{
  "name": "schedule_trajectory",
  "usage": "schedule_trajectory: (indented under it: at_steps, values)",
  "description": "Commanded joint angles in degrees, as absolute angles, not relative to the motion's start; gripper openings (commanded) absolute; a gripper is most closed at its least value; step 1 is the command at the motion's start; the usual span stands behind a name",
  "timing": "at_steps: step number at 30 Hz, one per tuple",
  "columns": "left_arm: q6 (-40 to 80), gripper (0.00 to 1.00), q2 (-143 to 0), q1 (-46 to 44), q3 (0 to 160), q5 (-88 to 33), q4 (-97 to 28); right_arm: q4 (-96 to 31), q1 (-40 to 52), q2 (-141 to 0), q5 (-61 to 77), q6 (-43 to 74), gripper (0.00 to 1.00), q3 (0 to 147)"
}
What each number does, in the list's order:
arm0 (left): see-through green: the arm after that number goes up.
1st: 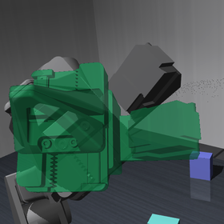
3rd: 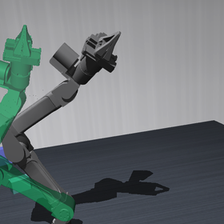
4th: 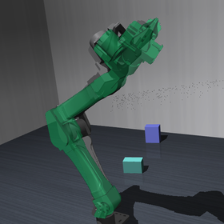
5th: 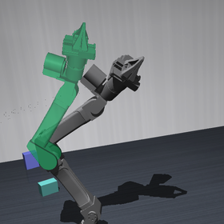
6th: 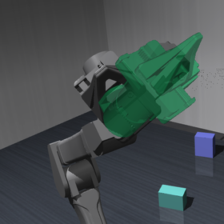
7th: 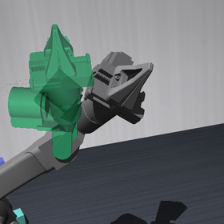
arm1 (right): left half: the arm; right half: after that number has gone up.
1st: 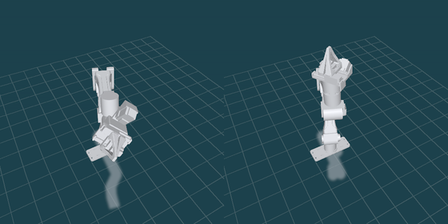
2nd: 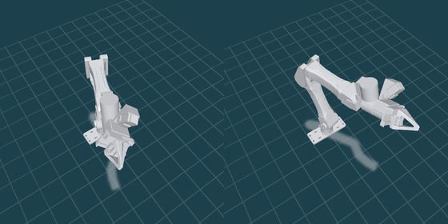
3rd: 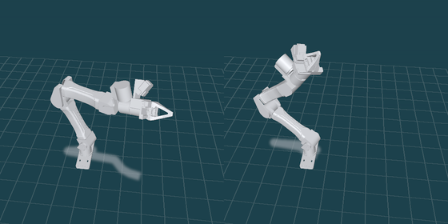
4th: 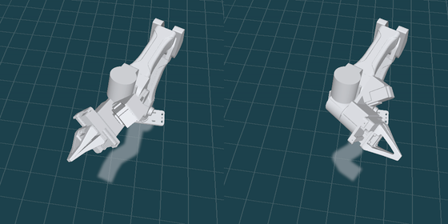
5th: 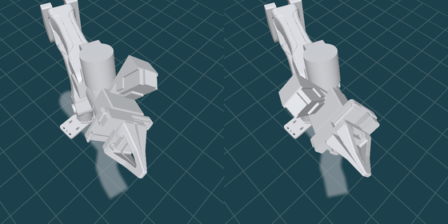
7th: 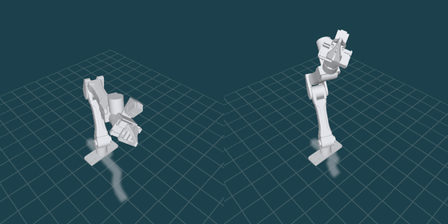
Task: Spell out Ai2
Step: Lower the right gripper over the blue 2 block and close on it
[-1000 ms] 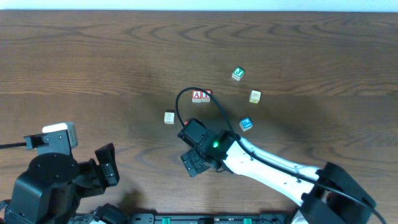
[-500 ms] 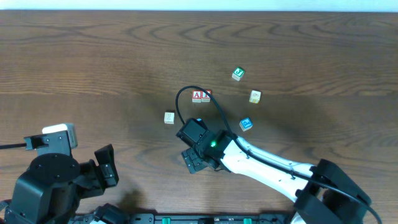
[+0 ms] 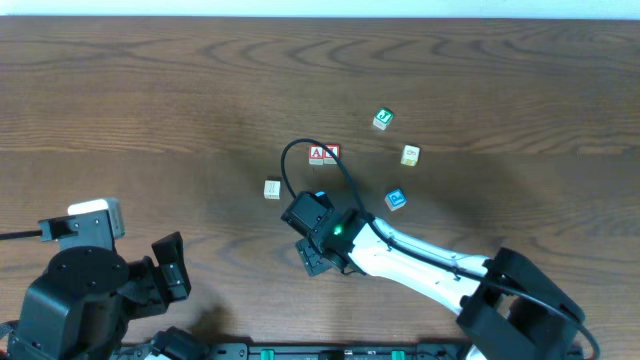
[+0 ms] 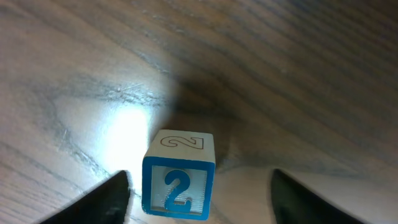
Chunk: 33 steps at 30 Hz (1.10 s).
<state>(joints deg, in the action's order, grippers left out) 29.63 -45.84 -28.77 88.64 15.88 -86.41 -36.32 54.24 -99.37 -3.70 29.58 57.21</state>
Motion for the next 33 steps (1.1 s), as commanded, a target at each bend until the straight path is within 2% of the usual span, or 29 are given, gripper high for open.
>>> schedule_trajectory:
  at_steps: [1,6,9,20,33]
  values:
    - [29.6,0.96,-45.6,-28.9,89.0,17.1,-86.6,-36.2,54.9,-99.7,-4.5,30.2,0.57,57.2]
    - [29.6,0.95,-45.6,-28.9,89.0,17.1,-86.6,-35.9,54.9,-99.7,-4.5,30.5,0.53,57.2]
    - [29.6,0.95,-45.6,-28.9,89.0,17.1,-86.7,-35.9,54.9,-99.8,-4.6,30.8,0.45,57.2]
    - [29.6,0.95,-45.6,-28.9,89.0,17.1,-86.8,-35.7,54.2,-99.8,-7.1,35.3,0.45,57.2]
    - [29.6,0.95,-45.6,-28.9,89.0,17.2,-86.8,-37.5,49.2,-99.8,-7.1,36.1,0.36,60.7]
